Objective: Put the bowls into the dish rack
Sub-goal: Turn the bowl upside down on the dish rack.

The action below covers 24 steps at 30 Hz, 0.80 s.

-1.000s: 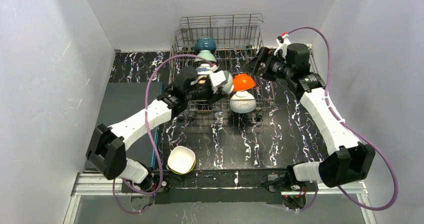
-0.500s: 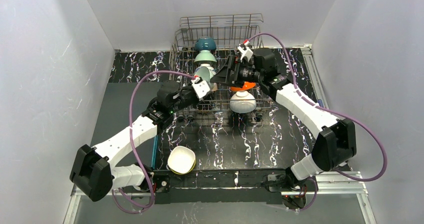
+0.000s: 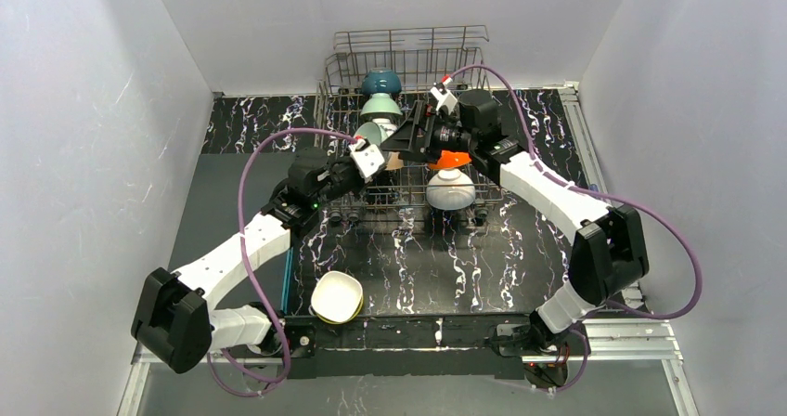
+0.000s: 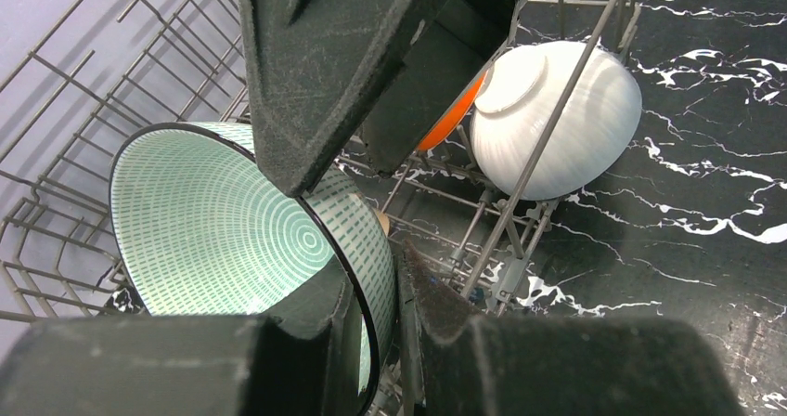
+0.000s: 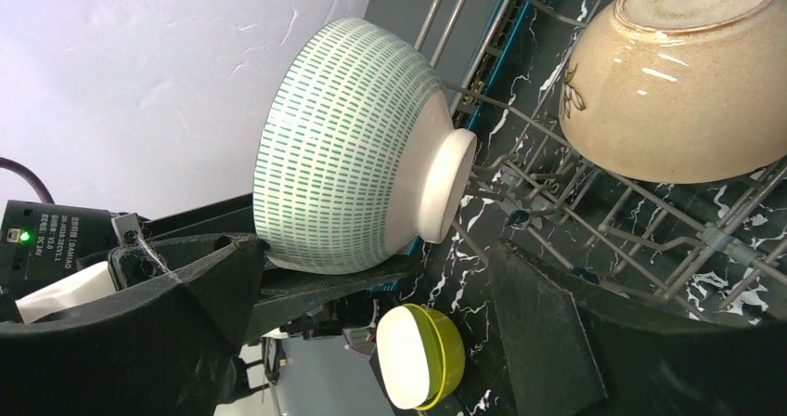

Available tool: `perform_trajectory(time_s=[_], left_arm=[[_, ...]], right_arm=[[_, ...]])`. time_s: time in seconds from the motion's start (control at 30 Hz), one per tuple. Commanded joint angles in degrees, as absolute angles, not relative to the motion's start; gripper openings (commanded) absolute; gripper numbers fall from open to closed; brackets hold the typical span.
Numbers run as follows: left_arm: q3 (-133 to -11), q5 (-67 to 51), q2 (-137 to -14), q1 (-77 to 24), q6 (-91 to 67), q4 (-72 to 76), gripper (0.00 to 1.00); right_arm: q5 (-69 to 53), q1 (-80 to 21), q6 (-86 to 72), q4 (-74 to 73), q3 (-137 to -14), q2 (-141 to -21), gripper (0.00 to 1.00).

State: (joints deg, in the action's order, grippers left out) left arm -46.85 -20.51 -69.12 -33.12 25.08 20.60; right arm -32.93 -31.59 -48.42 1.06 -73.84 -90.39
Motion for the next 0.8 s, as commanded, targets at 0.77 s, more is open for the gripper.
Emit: perform_trajectory(time_s=[0.77], left_arm=[[-48.4, -26.6, -69.1, -32.7, 30.9, 22.8, 0.0]], right_arm=[[-37.1, -33.3, -49.8, 0.8, -81.3, -94.3, 0.75]])
